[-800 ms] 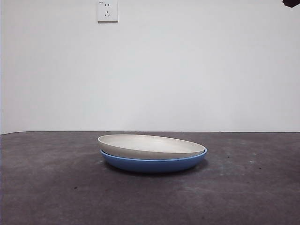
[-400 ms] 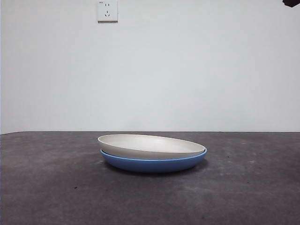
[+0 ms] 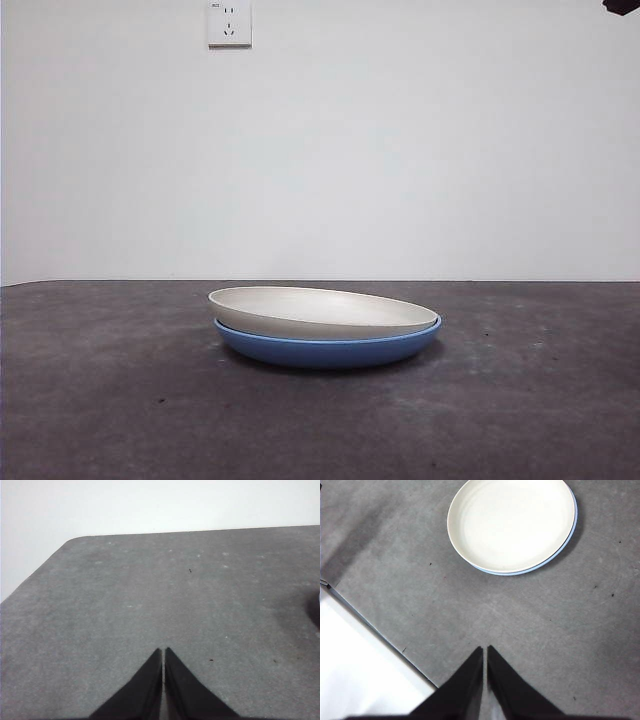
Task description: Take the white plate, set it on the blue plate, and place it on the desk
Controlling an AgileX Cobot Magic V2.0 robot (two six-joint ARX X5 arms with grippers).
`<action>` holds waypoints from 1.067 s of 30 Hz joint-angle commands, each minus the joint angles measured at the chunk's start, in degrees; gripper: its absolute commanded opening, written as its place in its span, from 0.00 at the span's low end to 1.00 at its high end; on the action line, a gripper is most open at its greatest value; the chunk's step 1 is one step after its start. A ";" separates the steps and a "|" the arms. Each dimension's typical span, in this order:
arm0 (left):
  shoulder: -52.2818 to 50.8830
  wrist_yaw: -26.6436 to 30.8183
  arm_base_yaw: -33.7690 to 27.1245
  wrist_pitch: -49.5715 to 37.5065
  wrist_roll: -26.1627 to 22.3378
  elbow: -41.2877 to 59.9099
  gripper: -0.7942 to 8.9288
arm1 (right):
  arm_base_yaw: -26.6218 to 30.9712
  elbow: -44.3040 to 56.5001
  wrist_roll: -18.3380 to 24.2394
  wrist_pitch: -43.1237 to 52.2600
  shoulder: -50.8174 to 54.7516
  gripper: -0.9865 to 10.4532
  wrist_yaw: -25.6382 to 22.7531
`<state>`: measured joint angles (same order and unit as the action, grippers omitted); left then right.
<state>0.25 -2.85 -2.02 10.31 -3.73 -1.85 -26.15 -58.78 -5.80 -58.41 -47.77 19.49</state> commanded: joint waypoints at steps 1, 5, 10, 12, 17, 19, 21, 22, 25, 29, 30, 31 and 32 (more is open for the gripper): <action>-0.07 0.09 -0.07 0.42 0.15 1.18 0.09 | -0.33 -1.01 0.48 0.52 -0.42 0.09 0.00; -0.07 0.09 -0.07 0.42 0.15 1.18 0.09 | -0.33 -1.01 0.48 0.52 -0.42 0.09 0.00; -0.07 0.09 -0.07 0.42 0.15 1.18 0.09 | 2.14 -1.01 5.14 2.58 1.95 0.09 -1.57; -0.07 0.09 -0.07 0.42 0.15 1.18 0.09 | 4.94 -0.79 6.78 5.60 3.65 0.09 -1.55; -0.07 0.09 -0.07 0.42 0.15 1.18 0.09 | 14.60 4.20 6.75 16.76 11.56 0.09 -1.57; -0.07 0.09 -0.07 0.42 0.15 1.18 0.09 | 18.12 7.98 6.84 21.03 15.17 0.09 -1.55; -0.07 0.09 -0.07 0.42 0.15 1.18 0.09 | 20.87 12.68 6.84 25.53 18.99 0.09 -1.55; -0.07 0.09 -0.07 0.42 0.15 1.18 0.09 | 21.94 15.50 6.84 28.30 21.07 0.09 -1.53; -0.07 0.09 -0.07 0.42 0.15 1.18 0.09 | 23.87 23.87 6.86 36.68 26.91 0.09 -1.77; -0.07 0.09 -0.07 0.42 0.15 1.18 0.09 | 25.20 34.27 6.62 45.99 33.88 0.09 -3.58; -0.07 0.09 -0.07 0.42 0.15 1.18 0.09 | 25.29 36.30 6.43 47.58 35.21 0.09 -4.44; -0.07 0.09 -0.07 0.42 0.15 1.18 0.09 | 25.27 38.27 6.23 49.11 36.44 0.09 -5.31; -0.07 0.09 -0.07 0.42 0.15 1.18 0.09 | 25.27 40.59 6.05 50.62 37.92 0.09 -6.34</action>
<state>0.25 -2.85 -2.02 10.31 -3.73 -1.85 -0.99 -19.33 0.23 -9.06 -10.44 13.69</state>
